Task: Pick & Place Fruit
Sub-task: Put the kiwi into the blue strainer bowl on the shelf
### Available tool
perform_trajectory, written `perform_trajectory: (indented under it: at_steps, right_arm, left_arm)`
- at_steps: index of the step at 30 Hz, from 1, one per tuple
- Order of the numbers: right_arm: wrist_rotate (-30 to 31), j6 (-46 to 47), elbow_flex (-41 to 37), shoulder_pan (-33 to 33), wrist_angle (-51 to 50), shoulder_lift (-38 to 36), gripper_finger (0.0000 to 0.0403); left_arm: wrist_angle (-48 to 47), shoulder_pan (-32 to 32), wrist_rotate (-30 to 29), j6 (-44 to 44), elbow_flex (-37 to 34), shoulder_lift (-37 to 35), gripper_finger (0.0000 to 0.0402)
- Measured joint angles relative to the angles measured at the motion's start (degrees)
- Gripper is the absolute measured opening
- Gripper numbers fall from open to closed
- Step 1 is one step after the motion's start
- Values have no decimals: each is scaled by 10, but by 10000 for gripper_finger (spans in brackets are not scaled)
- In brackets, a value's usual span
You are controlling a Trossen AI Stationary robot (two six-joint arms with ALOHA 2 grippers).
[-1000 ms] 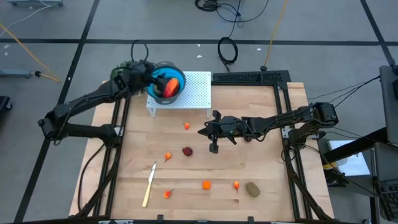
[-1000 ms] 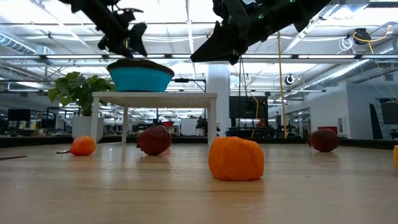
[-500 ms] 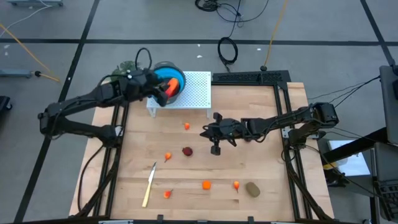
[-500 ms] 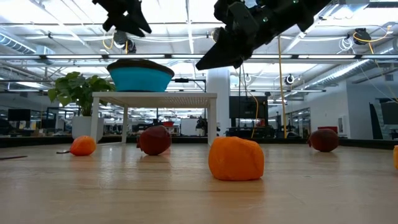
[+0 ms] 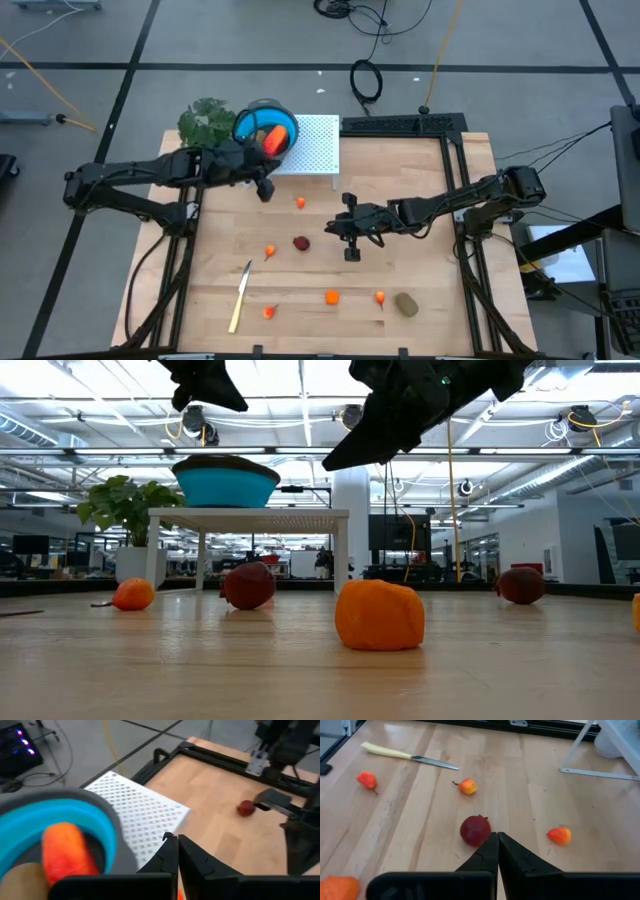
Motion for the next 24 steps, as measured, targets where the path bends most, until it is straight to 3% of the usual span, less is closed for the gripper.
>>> perform_trajectory:
  at_steps: [5,13,24]
  right_arm:
    - [0,7,0,14,-29,0,0]
    - [-1,23,0,43,-65,0,0]
    - [-2,24,0,91,-78,0,0]
  left_arm:
    - [94,-35,25,-1,-43,-16,5]
    - [255,-79,40,-13,-172,-66,4]
    - [289,-138,9,-58,-288,-138,2]
